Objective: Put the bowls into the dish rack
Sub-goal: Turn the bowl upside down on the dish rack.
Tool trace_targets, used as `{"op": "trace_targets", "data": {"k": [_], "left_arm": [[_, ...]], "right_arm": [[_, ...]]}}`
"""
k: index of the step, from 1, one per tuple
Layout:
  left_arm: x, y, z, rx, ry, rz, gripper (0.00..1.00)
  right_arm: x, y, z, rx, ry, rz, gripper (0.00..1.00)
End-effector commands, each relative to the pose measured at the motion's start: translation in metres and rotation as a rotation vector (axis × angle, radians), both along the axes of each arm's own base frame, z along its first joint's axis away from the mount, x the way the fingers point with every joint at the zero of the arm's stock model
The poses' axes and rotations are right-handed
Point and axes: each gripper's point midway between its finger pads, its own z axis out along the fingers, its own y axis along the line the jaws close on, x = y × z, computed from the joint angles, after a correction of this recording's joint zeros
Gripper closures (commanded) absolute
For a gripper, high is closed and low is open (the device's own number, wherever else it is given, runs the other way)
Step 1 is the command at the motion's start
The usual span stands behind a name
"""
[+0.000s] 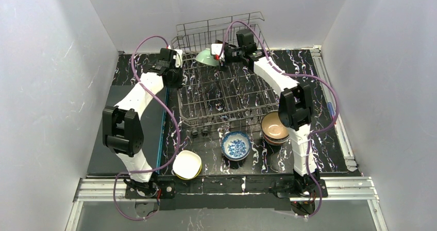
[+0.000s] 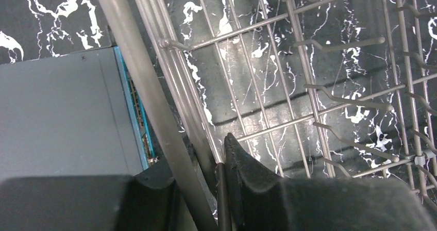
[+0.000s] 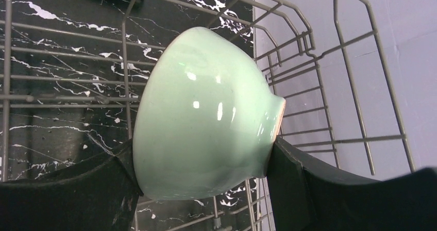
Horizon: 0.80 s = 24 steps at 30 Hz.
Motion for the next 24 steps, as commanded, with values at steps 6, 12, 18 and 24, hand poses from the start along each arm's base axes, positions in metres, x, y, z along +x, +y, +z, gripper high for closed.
{"op": "trace_targets", "data": {"k": [6, 12, 18, 24], "left_arm": [[-0.010, -0.043, 0.027, 0.062, -0.154, -0.286, 1.00], [-0.017, -0.046, 0.028, 0.117, -0.216, -0.354, 1.00], [-0.025, -0.061, 0.033, 0.065, -0.252, -0.457, 1.00], [-0.035, -0.075, 0.032, 0.041, -0.262, -0.549, 1.00]], "right_arm": [[-0.010, -0.007, 0.068, 0.007, -0.217, 0.029, 0.99], [-0.007, -0.018, 0.055, -0.085, -0.248, 0.012, 0.99], [-0.005, -0.031, 0.042, -0.199, -0.300, 0.003, 0.99], [-0.005, -0.039, 0.037, -0.244, -0.305, 0.006, 0.99]]}}
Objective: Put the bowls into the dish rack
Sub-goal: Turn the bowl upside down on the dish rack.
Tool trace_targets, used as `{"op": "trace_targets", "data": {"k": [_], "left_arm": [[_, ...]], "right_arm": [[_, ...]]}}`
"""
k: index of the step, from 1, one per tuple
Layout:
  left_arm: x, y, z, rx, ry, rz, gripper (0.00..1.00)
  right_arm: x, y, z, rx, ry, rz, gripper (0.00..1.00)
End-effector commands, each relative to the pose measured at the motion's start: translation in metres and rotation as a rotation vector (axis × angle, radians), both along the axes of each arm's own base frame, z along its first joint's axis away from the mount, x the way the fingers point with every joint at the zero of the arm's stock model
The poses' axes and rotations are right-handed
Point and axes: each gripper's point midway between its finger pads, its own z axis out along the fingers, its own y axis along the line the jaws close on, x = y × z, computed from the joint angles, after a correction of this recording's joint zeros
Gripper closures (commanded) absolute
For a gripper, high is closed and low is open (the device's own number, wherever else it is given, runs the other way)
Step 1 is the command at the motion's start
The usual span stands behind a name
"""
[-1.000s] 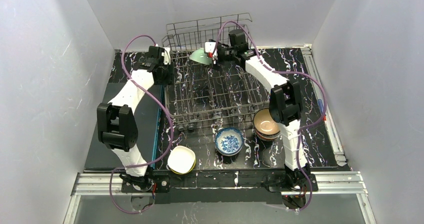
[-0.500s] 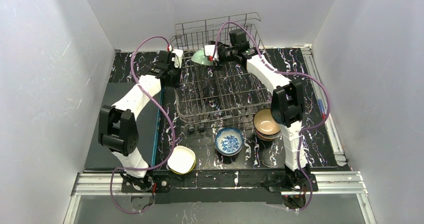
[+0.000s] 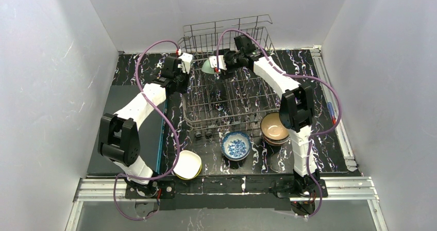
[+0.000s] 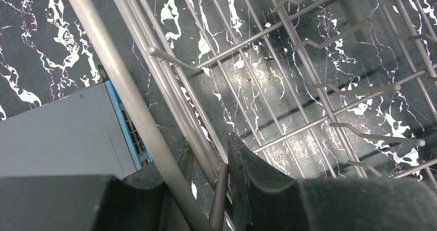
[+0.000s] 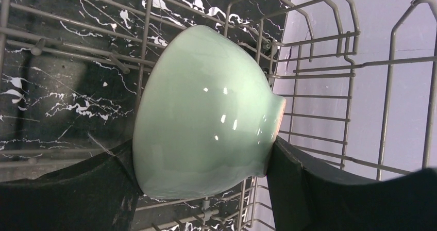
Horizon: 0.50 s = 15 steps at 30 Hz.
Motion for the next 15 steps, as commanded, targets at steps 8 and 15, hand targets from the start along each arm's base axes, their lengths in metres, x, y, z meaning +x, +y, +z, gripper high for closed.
{"op": "trace_targets", "data": {"k": [8, 15], "left_arm": [[-0.029, -0.048, 0.030, 0.002, -0.083, -0.361, 1.00], [-0.028, -0.046, 0.031, 0.010, -0.088, -0.352, 1.00]], "right_arm": [[0.019, -0.009, 0.063, 0.014, -0.210, 0.008, 0.99], [0.026, -0.013, 0.073, 0.010, -0.255, -0.007, 0.99]]}}
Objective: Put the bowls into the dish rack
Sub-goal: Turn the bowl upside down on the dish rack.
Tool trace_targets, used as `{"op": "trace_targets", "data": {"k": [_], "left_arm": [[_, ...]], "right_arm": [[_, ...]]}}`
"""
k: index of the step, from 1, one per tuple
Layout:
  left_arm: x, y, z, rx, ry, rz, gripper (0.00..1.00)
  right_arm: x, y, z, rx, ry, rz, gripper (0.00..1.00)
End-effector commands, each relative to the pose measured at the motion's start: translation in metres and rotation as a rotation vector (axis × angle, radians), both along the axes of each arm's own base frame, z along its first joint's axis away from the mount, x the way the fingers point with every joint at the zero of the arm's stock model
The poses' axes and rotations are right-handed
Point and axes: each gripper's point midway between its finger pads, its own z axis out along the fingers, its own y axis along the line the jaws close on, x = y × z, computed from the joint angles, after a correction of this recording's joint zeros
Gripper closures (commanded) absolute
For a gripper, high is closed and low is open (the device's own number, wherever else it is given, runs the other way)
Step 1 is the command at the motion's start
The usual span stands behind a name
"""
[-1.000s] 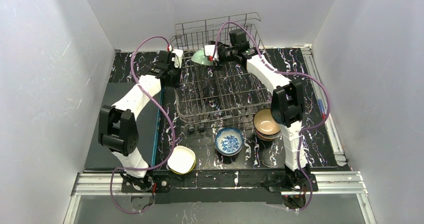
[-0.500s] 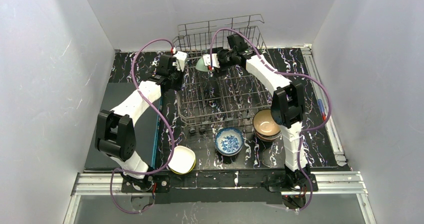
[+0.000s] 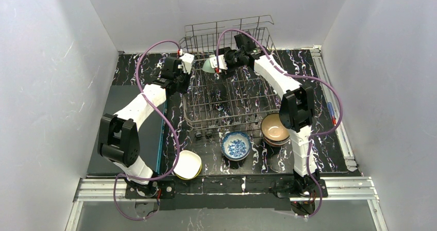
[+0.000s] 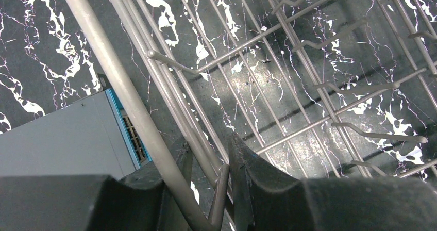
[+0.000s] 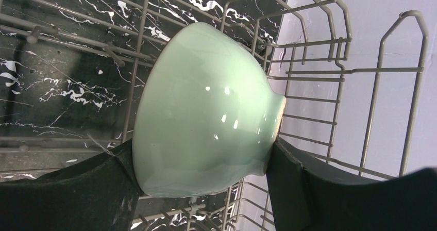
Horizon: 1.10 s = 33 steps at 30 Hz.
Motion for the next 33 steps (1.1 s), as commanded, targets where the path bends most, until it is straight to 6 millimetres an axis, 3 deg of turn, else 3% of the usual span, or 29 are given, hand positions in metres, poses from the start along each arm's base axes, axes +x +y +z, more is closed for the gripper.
{"op": "trace_targets", "data": {"k": [1, 25, 33], "left_arm": [[-0.029, -0.042, 0.028, 0.005, -0.058, -0.308, 1.00], [-0.029, -0.039, 0.029, 0.020, -0.061, -0.292, 1.00], [-0.028, -0.037, 0.028, 0.026, -0.059, -0.285, 1.00]], "right_arm": [[0.025, -0.008, 0.069, 0.064, -0.207, -0.021, 0.99], [0.028, -0.008, 0.103, 0.123, -0.292, 0.001, 0.99], [0.027, -0.002, 0.080, 0.126, -0.247, 0.026, 0.99]]}}
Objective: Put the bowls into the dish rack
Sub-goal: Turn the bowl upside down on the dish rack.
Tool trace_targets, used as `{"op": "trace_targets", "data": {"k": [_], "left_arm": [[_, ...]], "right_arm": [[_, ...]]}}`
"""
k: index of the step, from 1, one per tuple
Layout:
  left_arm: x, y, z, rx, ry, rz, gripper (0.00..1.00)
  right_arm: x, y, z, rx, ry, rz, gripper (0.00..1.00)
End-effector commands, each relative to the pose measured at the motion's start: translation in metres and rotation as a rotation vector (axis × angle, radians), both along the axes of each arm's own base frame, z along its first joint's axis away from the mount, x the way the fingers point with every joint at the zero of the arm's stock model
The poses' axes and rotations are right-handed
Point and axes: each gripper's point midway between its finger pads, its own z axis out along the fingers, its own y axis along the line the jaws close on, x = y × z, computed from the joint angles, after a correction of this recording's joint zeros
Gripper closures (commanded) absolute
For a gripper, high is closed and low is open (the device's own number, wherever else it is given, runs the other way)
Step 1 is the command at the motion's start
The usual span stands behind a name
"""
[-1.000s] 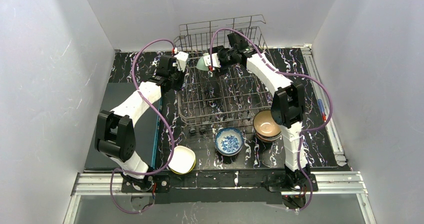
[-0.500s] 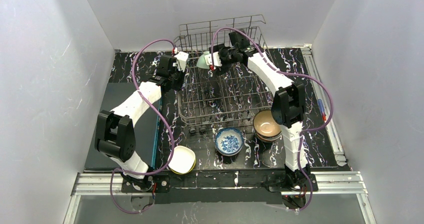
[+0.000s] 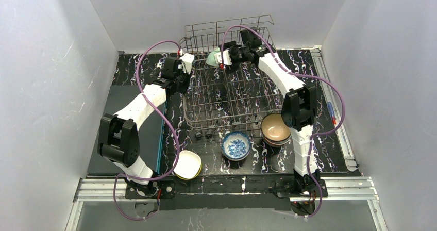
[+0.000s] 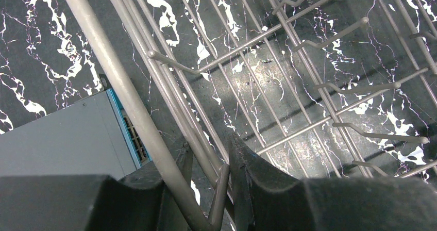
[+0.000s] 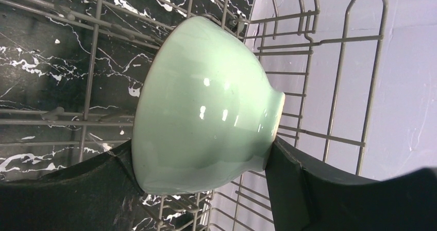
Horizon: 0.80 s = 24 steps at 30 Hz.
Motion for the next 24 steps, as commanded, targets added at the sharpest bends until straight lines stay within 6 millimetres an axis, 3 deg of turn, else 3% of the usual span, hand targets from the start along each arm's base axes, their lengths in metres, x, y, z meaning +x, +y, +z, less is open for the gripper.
{"op": "trace_targets", "data": {"k": [1, 24], "left_arm": [[-0.028, -0.038, 0.027, 0.020, -0.053, -0.287, 1.00], [-0.026, -0.036, 0.025, 0.031, -0.050, -0.275, 1.00]], "right_arm": [[0.002, 0.015, 0.059, 0.111, -0.147, 0.066, 0.99], [-0.008, 0.023, -0.002, 0.068, -0.009, 0.134, 0.99]]}}
